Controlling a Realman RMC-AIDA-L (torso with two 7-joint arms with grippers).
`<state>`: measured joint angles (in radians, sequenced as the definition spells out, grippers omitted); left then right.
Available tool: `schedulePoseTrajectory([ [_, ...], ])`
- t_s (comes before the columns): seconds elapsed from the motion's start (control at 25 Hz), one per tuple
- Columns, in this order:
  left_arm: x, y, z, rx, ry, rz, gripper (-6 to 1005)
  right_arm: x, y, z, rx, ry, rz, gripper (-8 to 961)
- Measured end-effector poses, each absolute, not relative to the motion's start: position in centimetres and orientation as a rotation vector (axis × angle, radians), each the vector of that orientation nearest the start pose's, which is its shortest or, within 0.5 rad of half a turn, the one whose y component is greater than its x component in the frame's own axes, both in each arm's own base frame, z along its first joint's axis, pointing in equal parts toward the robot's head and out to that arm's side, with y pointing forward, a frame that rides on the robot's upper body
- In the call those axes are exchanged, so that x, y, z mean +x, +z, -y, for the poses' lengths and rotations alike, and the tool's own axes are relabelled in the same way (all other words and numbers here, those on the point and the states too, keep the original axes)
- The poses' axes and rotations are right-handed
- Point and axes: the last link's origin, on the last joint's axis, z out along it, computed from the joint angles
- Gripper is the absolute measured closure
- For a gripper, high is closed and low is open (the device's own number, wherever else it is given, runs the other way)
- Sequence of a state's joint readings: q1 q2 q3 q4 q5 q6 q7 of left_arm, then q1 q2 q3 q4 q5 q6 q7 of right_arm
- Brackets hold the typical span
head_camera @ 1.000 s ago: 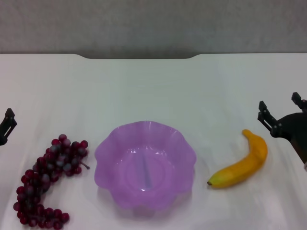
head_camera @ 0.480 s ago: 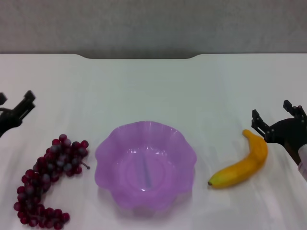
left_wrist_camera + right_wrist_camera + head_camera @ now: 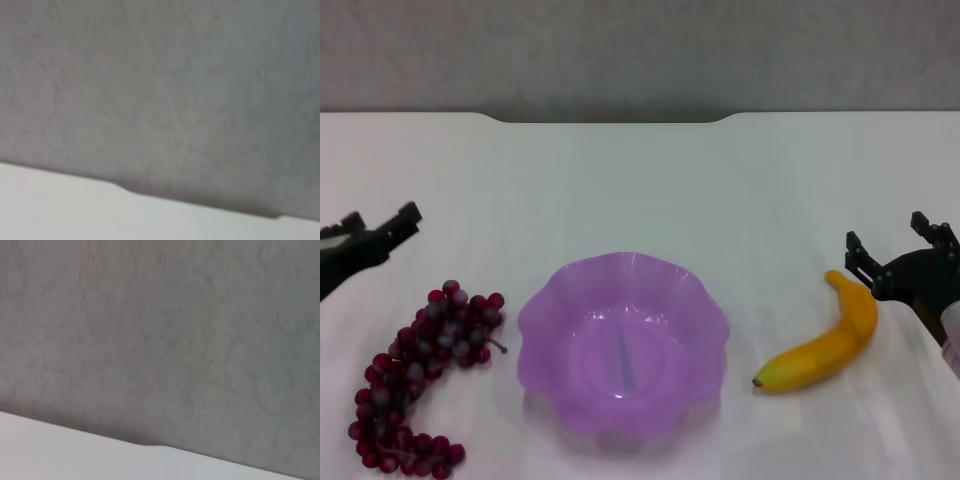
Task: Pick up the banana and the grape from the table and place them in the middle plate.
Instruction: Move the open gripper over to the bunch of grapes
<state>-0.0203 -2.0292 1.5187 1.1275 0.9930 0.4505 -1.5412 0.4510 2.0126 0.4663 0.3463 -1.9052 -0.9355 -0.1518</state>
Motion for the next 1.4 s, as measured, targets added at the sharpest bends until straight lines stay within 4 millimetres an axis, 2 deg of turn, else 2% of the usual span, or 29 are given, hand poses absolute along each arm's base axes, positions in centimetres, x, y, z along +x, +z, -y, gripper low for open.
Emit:
schedulePoseTrajectory([
  [0.2,-30.4,3.8,-33.2,-1.77,-0.657,1.031,118,32.7,-4.8,-33.5,-1.779,0.427,-0.516,64],
  [0.36,-29.7,3.9,-33.3,-1.789,-0.683,1.034,197,32.8,-4.7,-33.6,-1.779,0.42,-0.511,64],
  [0.4,-28.3,4.5,-32.8,-1.868,-0.688,1.002,216,32.9,-4.7,-33.6,-1.779,0.417,-0.51,64],
  [0.6,-26.8,5.8,-32.1,-1.982,-0.621,0.949,232,33.0,-4.8,-33.6,-1.784,0.409,-0.515,64],
  [0.76,-26.0,5.9,-32.5,-2.104,-0.514,0.955,232,32.9,-4.8,-33.7,-1.786,0.41,-0.515,64],
  [0.92,-25.7,5.7,-33.6,-2.194,-0.324,0.996,232,32.8,-4.8,-33.7,-1.787,0.41,-0.514,64],
  [1.16,-26.2,4.6,-34.5,-2.201,-0.047,1.003,231,32.7,-4.8,-33.9,-1.788,0.414,-0.51,64],
  [1.4,-26.7,4.1,-34.9,-2.171,0.01,0.979,231,32.7,-4.8,-33.9,-1.788,0.414,-0.509,65],
])
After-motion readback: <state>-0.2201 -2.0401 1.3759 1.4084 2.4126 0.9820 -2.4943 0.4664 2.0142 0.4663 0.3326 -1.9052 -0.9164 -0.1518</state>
